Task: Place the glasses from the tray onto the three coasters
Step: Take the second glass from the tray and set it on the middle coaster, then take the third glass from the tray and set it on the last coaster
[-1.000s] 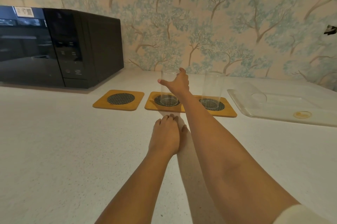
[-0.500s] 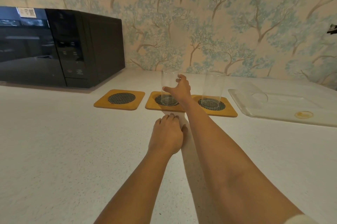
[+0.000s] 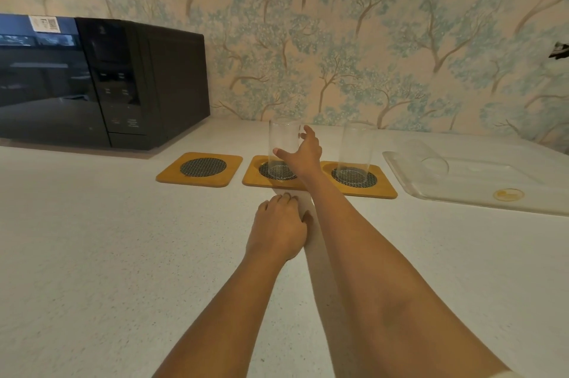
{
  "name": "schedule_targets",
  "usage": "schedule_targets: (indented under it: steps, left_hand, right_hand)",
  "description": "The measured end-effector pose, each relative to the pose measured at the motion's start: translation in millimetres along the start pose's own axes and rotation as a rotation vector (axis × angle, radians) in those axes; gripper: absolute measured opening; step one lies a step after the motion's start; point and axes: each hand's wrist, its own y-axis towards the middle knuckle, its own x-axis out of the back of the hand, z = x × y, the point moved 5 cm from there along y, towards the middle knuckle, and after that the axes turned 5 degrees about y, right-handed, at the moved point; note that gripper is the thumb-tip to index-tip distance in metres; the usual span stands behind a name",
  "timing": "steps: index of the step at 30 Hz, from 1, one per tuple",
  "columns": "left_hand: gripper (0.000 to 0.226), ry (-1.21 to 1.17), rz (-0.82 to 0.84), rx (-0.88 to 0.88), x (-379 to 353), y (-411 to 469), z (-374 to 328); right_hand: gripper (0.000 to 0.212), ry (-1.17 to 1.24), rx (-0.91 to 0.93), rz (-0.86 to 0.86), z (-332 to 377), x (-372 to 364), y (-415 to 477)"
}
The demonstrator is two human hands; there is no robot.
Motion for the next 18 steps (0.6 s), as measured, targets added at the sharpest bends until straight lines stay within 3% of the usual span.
schedule_targets:
  steps: [8, 14, 18]
  left_hand:
    - [0.049, -0.008, -0.049, -0.043, 0, 1, -1]
    - [0.046, 0.080, -0.023, -0.106, 0, -2, -10]
    - [0.046, 0.048, -0.032, -0.167, -5, -2, -33]
  right_hand:
    - [0.039, -0.064, 0.275, -0.167, 9, 41, -38]
    - [0.025, -0.109, 0.440, -0.294, 19, 95, -56]
    - [0.023, -0.130, 0.444, -0.372, 21, 137, -51]
